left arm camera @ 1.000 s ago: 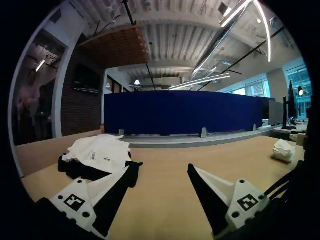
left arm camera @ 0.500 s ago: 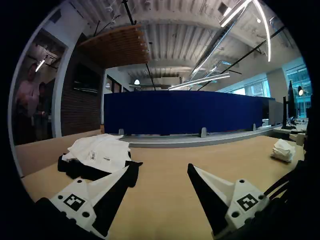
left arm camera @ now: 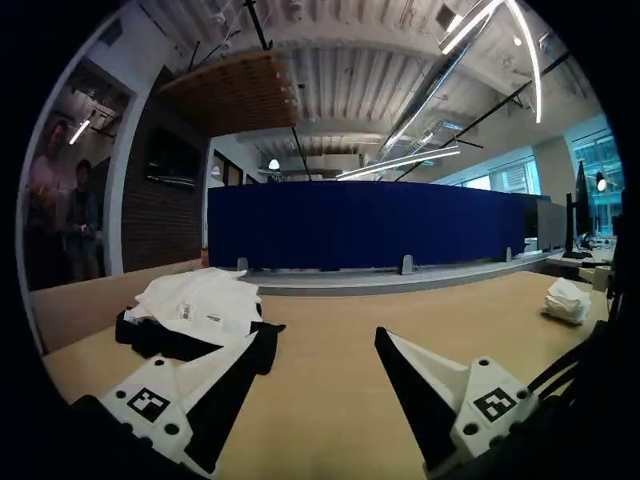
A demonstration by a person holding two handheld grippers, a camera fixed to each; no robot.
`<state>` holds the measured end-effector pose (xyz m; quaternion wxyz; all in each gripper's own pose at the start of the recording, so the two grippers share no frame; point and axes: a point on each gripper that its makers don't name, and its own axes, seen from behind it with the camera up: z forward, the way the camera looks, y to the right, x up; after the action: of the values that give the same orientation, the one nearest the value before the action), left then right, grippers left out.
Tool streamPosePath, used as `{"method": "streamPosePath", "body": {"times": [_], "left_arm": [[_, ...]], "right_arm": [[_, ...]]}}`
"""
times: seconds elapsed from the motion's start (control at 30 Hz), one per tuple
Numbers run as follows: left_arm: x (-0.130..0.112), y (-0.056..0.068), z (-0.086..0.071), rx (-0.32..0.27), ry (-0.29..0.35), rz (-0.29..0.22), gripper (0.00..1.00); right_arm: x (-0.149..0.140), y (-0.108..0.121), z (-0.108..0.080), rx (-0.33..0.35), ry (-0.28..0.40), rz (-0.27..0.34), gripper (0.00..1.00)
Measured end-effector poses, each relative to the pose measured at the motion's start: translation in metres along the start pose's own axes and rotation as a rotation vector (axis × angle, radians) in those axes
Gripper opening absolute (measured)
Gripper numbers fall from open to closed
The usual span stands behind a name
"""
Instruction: Fold towel
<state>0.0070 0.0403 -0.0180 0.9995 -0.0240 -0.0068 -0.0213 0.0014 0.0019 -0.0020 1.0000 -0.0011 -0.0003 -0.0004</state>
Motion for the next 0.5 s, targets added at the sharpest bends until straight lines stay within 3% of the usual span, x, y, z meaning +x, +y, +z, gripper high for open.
{"method": "streamPosePath", "body": {"times": [0.5], "left_arm": [[-0.004,-0.0044,0.0031,-0.002,0.001,0.0,1.0]], "right_arm": [[-0.0003,0.0004,-0.0004,0.0,0.0,0.0,1.0]]}}
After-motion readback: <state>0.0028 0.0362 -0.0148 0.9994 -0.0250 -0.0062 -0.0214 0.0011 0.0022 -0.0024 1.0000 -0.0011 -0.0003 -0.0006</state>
